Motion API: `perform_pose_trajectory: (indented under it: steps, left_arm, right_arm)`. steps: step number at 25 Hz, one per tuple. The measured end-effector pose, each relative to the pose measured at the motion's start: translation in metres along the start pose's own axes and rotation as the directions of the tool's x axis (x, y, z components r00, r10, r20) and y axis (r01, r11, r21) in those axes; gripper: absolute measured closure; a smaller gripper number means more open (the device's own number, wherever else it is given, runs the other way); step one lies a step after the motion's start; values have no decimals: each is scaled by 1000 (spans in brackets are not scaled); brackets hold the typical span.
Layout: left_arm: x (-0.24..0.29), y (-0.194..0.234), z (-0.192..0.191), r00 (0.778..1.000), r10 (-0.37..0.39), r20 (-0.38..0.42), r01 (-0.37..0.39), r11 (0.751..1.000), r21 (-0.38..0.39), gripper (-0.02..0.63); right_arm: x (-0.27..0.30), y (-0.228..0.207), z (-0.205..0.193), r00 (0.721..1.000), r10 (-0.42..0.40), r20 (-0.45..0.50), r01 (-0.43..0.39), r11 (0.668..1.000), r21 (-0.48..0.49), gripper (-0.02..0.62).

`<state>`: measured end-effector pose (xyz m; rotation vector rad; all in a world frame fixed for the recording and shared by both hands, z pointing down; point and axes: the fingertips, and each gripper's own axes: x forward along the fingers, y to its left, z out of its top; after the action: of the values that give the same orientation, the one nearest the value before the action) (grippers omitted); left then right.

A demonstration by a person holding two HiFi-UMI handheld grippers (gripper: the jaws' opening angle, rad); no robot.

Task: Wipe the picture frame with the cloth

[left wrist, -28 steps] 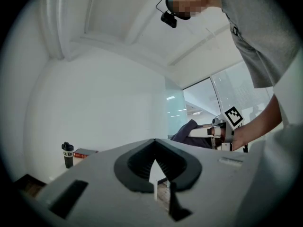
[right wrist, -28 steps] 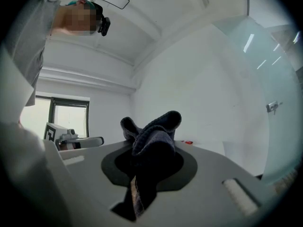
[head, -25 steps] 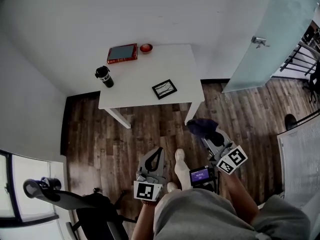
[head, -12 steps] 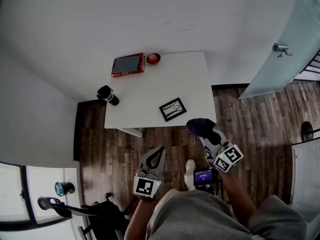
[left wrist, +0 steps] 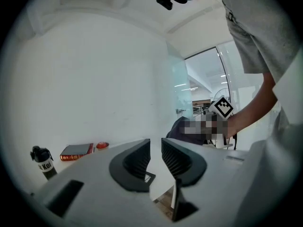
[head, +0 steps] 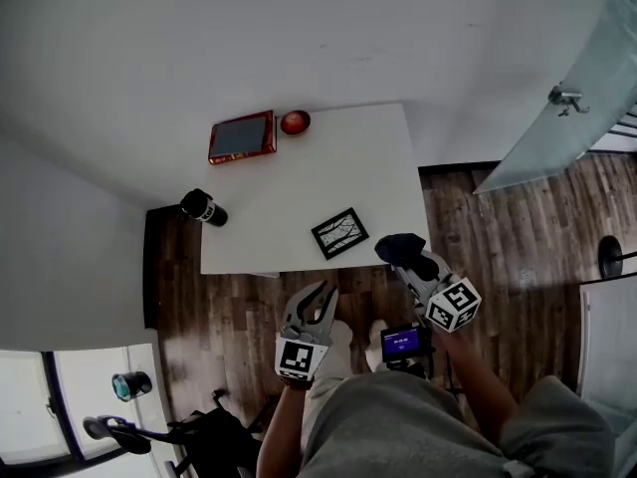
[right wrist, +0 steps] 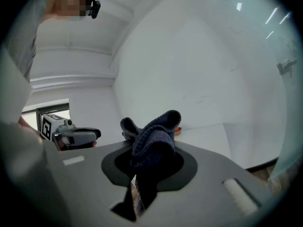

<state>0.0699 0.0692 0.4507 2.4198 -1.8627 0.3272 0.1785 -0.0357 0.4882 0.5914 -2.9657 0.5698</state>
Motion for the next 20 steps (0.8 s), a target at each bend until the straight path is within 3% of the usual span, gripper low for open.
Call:
perform_pose_trajectory:
  steps: [3, 9, 16, 20]
  left_arm:
    - [17, 22, -20, 1000, -14, -15, 13, 999, -37, 497]
    - [55, 57, -66, 980, -168, -108, 170, 985, 9, 420]
    - [89, 103, -139, 915, -339, -219, 346, 938, -7, 254]
    - [100, 113, -171, 867, -423, -263, 434, 901, -19, 184]
  right_arm:
    - [26, -8, -3, 999, -15, -36, 15, 1000, 2, 517]
    - [76, -24, -4, 991, -83, -105, 85, 996, 22, 517]
    - [133, -41, -18, 960, -186, -209, 194, 981, 17, 515]
    - [153, -53, -38, 937, -244, -249, 259, 965, 27, 514]
